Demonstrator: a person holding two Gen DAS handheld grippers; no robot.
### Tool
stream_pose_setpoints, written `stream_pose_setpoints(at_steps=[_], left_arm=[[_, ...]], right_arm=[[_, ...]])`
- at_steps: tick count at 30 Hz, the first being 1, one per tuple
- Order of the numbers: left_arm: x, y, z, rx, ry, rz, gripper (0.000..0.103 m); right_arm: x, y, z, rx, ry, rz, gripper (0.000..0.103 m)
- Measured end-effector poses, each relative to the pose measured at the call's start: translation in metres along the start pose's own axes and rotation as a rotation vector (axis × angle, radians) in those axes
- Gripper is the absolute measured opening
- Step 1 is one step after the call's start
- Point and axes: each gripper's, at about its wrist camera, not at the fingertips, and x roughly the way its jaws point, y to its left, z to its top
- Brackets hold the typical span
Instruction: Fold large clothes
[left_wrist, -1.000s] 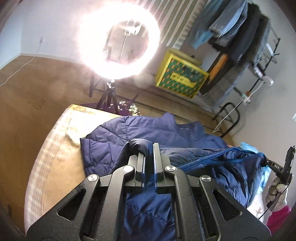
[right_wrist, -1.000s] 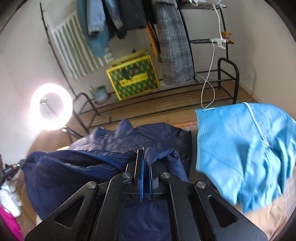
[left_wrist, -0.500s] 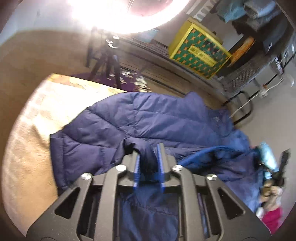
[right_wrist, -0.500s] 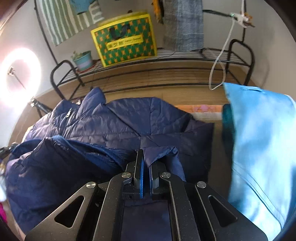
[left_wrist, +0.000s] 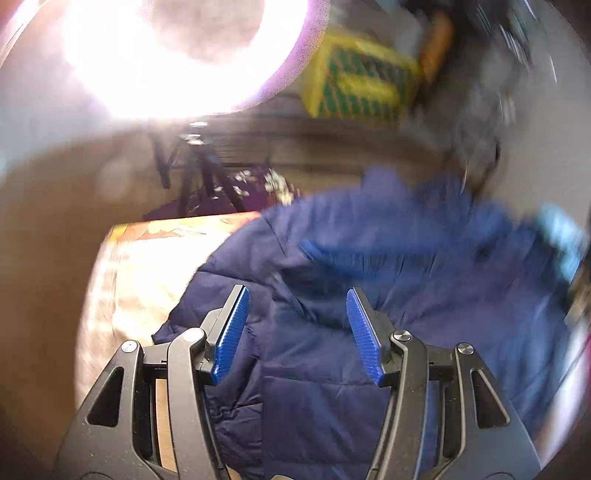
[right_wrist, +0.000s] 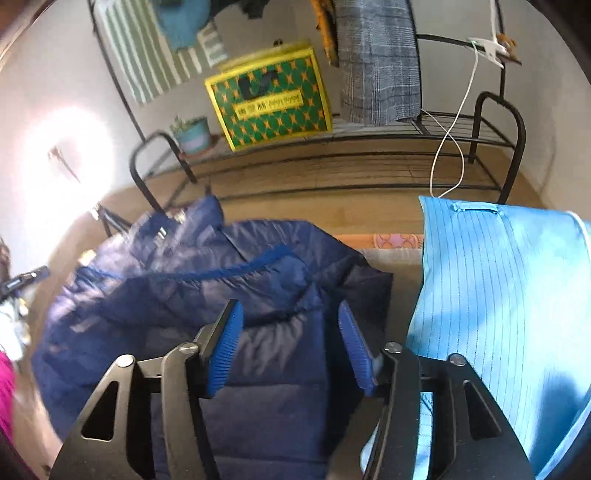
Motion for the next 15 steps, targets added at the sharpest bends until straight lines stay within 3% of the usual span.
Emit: stream_pose_setpoints(at_steps=[3,7,9,11,12,13,15], left_arm=[[0.027,-0.026,-0.002,0.121,0.051,0.050,0.056],[0.055,-0.039,0.000,0.148,0.075,0.104,0.056],[0.061,-0.037,0.001,0.133,0.071,0.106,0.048],[0.064,-0.034,0.003,0.109,0.071,0.078,0.020],[0.065,-0.033,0.003,0.098,0.064,0.071,0.017],[0.065,-0.031,0.005,0.095,0.061,0.068,0.011],[0.063,-0.031,0.003,0.081,0.054,0.064,0.007]], right_arm=[[0.013,0.000,0.001,-0.006,0.017,-0.030,0.059],[0.030,0.002,0.006,-0.018,0.049,-0.038,0.059],[0.037,0.005,0.006,-0.034,0.059,-0.052,0.059],[0.042,0.008,0.005,-0.047,0.066,-0.062,0.058],[0.044,0.011,0.005,-0.058,0.063,-0.067,0.047],[0.046,0.013,0.004,-0.068,0.067,-0.080,0.022],[0.047,0.017,0.002,-0.086,0.065,-0.109,0.011]])
